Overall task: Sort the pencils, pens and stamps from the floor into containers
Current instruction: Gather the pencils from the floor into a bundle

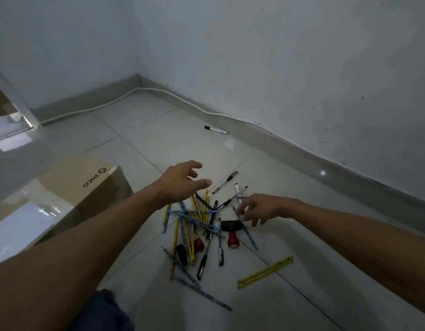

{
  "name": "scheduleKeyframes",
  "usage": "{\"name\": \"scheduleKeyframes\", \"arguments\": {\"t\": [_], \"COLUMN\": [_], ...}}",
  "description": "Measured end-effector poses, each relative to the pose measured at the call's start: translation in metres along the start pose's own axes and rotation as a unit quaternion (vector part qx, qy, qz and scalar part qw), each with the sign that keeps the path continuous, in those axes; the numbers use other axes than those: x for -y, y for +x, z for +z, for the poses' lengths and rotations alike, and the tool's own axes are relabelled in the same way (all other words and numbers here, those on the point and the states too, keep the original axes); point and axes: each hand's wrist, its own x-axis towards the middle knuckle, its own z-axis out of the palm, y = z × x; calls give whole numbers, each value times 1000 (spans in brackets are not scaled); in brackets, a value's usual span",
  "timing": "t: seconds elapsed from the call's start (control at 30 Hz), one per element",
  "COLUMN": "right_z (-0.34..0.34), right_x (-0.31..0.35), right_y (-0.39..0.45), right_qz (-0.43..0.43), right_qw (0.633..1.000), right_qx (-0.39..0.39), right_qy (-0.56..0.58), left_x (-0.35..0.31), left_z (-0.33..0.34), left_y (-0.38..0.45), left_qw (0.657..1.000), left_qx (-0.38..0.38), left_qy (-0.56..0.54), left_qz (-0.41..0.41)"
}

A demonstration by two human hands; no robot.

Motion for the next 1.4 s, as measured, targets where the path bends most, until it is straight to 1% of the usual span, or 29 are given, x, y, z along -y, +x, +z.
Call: {"name": "scheduleKeyframes", "arguments": {"t": [0.1, 0.17, 0.27, 0.37, 0.53, 0.6, 0.67, 0.73, 0.8, 0.9, 0.97, 1.07, 1.17, 1.2, 1.23, 1.27, 1.33, 1.4], "right_z": [9, 16, 15, 10, 8, 9, 11, 14, 20, 29, 34, 36, 26, 18, 9, 0, -14, -21], "right_x": [0, 0, -1, -4, -12, -11, -8, -2, -2, -7, -10, -12, -13, -11, -8, -3, 11, 27], "right_y": [9, 15, 26, 31, 38, 44, 47, 45, 44, 46, 47, 45, 44, 43, 41, 37, 28, 24], "right_qz": [36, 48, 60, 94, 105, 102, 87, 67, 56, 51, 44, 55, 83, 91, 97, 98, 77, 35], "right_qw": [998, 996, 994, 990, 981, 977, 963, 935, 912, 885, 879, 896, 935, 958, 980, 993, 992, 976], "right_qx": [37, 37, 39, 48, 64, 49, 24, -18, -61, -97, -107, -93, -52, -36, -20, -5, 13, 40], "right_qy": [-48, -62, -83, -96, -149, -182, -255, -347, -402, -453, -463, -431, -341, -269, -172, -71, 96, 210], "left_x": [5, 10, 17, 20, 22, 23, 23, 23, 22, 21, 21, 22, 21, 21, 20, 19, 16, 14], "left_z": [-1, 0, 0, 2, 4, 4, 3, 2, 1, -1, -2, -5, -6, -7, -7, -7, -7, -5], "left_y": [2, 3, 8, 10, 13, 14, 13, 12, 9, 5, 4, 2, 0, 0, 0, 0, 0, 0], "left_qw": [998, 995, 991, 986, 980, 978, 976, 974, 974, 975, 974, 973, 973, 973, 974, 974, 975, 975], "left_qx": [56, 90, 118, 146, 178, 187, 191, 193, 192, 186, 185, 187, 187, 187, 186, 185, 182, 176], "left_qy": [28, 31, 38, 38, 31, 36, 37, 37, 35, 34, 40, 41, 38, 35, 28, 16, -15, -43], "left_qz": [-23, -40, -52, -64, -84, -91, -101, -109, -113, -121, -124, -126, -128, -129, -130, -130, -128, -126]}}
